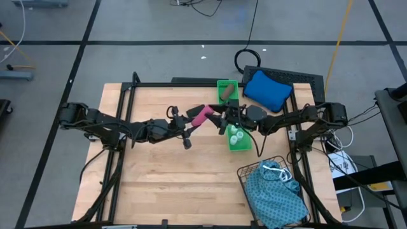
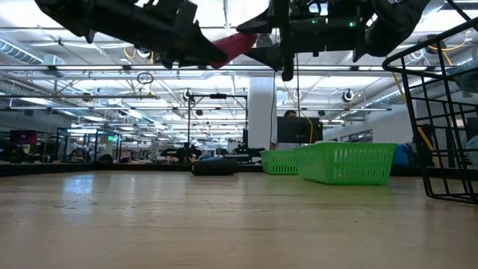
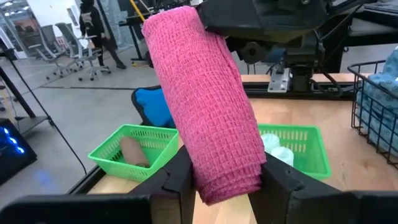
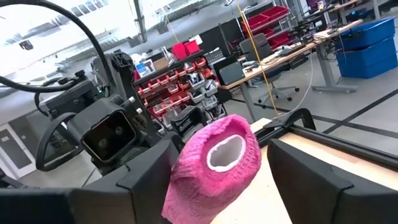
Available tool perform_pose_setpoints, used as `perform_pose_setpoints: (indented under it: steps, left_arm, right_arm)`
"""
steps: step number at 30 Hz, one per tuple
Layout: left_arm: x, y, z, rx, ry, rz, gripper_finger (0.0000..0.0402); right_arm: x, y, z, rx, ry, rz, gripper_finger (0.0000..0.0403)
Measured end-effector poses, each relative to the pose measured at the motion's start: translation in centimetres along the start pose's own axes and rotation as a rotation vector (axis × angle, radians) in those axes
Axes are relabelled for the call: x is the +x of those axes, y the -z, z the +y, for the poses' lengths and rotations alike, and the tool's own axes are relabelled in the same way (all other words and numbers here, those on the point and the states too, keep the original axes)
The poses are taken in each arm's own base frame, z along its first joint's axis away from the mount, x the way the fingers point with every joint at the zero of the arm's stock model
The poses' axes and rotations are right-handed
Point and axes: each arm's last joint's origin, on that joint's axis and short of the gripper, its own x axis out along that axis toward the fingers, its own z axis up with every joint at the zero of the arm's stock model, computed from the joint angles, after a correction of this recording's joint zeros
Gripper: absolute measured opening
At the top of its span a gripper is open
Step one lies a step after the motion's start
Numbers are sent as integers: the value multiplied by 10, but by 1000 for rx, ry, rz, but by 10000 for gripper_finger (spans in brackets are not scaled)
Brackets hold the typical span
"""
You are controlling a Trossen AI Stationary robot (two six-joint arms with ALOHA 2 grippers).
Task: Pick & Place Medicine items
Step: Put the pink bandage into the top green bin
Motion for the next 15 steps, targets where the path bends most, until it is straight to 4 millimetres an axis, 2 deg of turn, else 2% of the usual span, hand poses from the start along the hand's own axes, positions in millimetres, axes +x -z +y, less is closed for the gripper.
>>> perform_pose_setpoints:
  steps: [5, 15]
  left_arm:
    - [0, 0, 0, 1, 0, 5, 120]
    - [0, 1, 0, -16, -8, 6, 120]
  right_arm:
    - [0, 1, -1, 0, 6, 13, 215]
    - [0, 1, -1, -33, 4, 13, 102]
